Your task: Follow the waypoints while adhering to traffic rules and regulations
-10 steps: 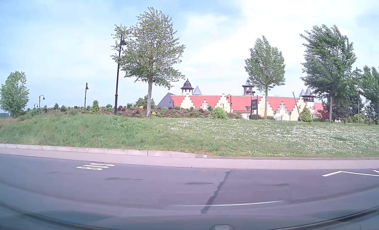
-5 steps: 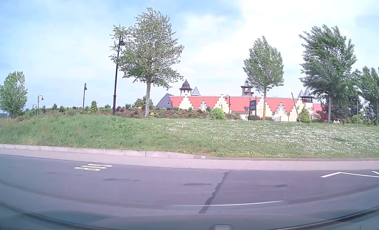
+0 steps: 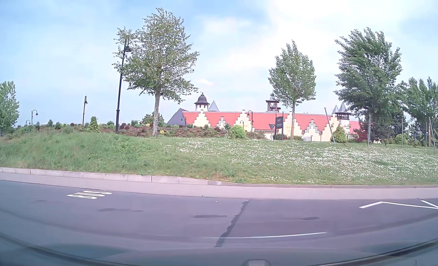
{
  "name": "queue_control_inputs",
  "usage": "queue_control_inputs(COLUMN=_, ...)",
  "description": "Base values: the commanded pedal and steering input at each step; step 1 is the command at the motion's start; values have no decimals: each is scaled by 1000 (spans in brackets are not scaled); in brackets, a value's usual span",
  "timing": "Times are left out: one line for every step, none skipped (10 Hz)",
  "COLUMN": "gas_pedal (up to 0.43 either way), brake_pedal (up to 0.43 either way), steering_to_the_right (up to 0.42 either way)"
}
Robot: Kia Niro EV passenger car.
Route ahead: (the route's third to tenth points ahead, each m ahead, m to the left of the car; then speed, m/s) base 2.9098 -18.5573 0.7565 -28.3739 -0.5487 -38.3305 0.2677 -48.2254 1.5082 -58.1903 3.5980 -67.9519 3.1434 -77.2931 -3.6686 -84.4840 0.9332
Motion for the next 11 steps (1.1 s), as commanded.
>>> queue_control_inputs(gas_pedal=268, brake_pedal=0, steering_to_the_right=850)
queue_control_inputs(gas_pedal=268, brake_pedal=0, steering_to_the_right=879)
queue_control_inputs(gas_pedal=268, brake_pedal=0, steering_to_the_right=898)
queue_control_inputs(gas_pedal=268, brake_pedal=0, steering_to_the_right=911)
queue_control_inputs(gas_pedal=268, brake_pedal=0, steering_to_the_right=921)
queue_control_inputs(gas_pedal=268, brake_pedal=0, steering_to_the_right=933)
queue_control_inputs(gas_pedal=228, brake_pedal=0, steering_to_the_right=940)
queue_control_inputs(gas_pedal=248, brake_pedal=0, steering_to_the_right=945)
queue_control_inputs(gas_pedal=248, brake_pedal=0, steering_to_the_right=946)
queue_control_inputs(gas_pedal=248, brake_pedal=0, steering_to_the_right=946)
queue_control_inputs(gas_pedal=248, brake_pedal=0, steering_to_the_right=946)
